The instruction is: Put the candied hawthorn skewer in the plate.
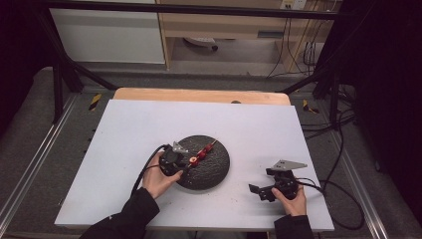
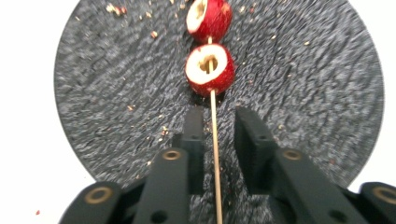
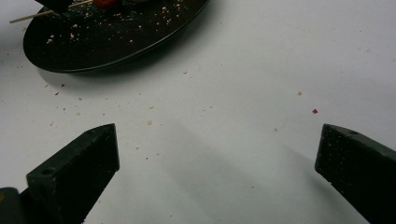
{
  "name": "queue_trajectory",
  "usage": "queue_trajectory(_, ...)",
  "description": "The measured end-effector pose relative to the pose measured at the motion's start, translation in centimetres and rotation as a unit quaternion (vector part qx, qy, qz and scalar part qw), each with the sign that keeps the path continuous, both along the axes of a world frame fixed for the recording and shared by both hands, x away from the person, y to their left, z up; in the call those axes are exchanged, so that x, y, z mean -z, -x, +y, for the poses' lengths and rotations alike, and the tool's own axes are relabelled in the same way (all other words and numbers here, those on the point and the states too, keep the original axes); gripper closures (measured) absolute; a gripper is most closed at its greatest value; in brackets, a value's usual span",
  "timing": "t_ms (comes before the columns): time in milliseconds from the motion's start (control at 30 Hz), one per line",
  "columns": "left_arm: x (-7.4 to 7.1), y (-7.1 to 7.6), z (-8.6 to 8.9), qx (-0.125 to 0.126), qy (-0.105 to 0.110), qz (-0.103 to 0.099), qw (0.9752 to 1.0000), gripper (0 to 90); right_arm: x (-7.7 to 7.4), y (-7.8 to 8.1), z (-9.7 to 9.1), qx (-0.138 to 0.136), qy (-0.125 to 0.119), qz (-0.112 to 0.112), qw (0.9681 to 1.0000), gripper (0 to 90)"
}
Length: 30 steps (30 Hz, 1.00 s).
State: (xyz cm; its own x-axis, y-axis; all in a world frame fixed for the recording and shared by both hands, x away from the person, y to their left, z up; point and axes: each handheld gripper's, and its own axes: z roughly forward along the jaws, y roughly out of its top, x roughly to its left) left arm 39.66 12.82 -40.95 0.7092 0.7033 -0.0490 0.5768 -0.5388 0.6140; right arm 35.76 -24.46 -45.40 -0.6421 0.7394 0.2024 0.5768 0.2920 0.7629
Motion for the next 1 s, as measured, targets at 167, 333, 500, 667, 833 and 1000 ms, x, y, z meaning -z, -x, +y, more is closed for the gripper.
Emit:
queue_trajectory(167,-0.6,0.5,1.9,0.012,0.03,-0.005,0.9995,48.0,0.0,0.0,0.0,0.001,-0.002,-0.003,1.0,0.6)
queue_trajectory(333,-0.9,1.3,4.1,0.022,0.049,-0.01,0.9985,33.2,0.0,0.0,0.0,0.001,-0.002,-0.003,1.0,0.6)
queue_trajectory(500,-0.7,1.9,6.4,0.018,0.058,-0.029,0.9978,21.1,-0.1,0.0,-0.1,0.002,-0.004,-0.002,1.0,0.5)
queue_trajectory(667,-0.5,2.6,8.5,0.016,0.064,-0.041,0.9969,13.1,-0.1,0.0,-0.1,0.002,-0.004,-0.001,1.0,0.5)
queue_trajectory(833,0.3,3.5,10.6,0.011,0.072,-0.063,0.9954,7.9,0.0,0.1,-0.1,0.001,-0.003,-0.002,1.0,0.5)
queue_trajectory(1000,2.1,4.4,12.6,-0.003,0.066,-0.072,0.9952,7.1,-0.1,0.1,-0.1,0.002,-0.003,-0.001,1.0,0.5)
